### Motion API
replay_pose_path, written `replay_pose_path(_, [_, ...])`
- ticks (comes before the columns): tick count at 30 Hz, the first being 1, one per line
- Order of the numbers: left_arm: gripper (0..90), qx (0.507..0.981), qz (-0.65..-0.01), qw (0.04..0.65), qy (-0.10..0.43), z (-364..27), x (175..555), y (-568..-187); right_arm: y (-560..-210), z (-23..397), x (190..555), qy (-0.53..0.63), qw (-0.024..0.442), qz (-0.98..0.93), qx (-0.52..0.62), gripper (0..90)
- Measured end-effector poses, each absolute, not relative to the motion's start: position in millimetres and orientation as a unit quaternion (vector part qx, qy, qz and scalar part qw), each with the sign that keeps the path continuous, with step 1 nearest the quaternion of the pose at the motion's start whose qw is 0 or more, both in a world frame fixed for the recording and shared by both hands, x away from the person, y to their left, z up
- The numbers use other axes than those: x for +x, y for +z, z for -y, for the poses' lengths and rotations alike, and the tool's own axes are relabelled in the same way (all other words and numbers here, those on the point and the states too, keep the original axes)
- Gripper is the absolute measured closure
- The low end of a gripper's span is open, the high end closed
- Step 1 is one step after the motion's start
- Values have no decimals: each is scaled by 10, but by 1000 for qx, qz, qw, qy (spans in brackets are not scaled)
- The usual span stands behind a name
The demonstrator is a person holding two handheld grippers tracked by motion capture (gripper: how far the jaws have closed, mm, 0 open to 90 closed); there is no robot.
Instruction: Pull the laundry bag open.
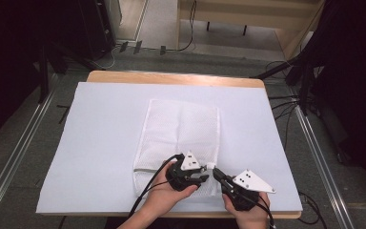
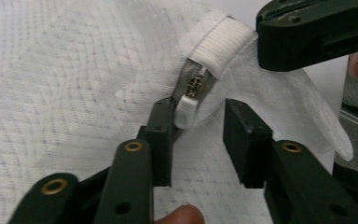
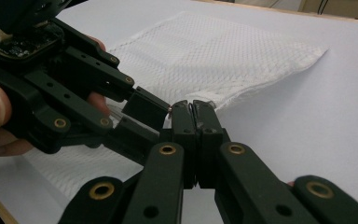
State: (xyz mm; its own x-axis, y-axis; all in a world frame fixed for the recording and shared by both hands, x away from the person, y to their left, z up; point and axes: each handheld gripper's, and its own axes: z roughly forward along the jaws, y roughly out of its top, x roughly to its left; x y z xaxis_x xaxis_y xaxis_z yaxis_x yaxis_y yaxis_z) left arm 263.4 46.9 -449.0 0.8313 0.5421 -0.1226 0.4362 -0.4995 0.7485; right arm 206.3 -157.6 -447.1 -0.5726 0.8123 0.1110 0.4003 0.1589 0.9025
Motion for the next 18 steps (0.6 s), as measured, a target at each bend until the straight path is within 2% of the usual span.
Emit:
replay_pose_path(3, [749,860,-286,418,67,-503,2637,-4461,-4472,1598,2069,496,213,-731,417,900])
replay_pose_path(11, [751,852,-277,441,48,-516,2598,-4380,-4488,1609,2081,485,221,-732,424,900])
replay_pose_path(18, [766,856,-279,432,49,-494,2616,-4375,-4477,1567,2059,489,218,-734,418,900])
